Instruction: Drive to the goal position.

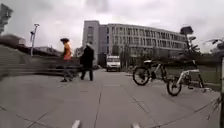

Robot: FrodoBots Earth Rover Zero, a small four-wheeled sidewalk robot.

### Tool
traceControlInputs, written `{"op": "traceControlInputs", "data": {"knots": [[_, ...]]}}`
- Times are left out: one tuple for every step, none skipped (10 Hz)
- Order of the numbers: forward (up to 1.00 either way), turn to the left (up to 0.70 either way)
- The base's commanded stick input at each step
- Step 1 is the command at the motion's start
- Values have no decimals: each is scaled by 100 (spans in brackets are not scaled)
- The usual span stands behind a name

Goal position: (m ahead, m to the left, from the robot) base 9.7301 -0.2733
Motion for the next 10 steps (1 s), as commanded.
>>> {"op": "traceControlInputs", "data": {"knots": [[70,0],[70,0],[70,0],[70,0],[70,0],[70,0],[70,0],[70,0],[70,0],[70,0]]}}
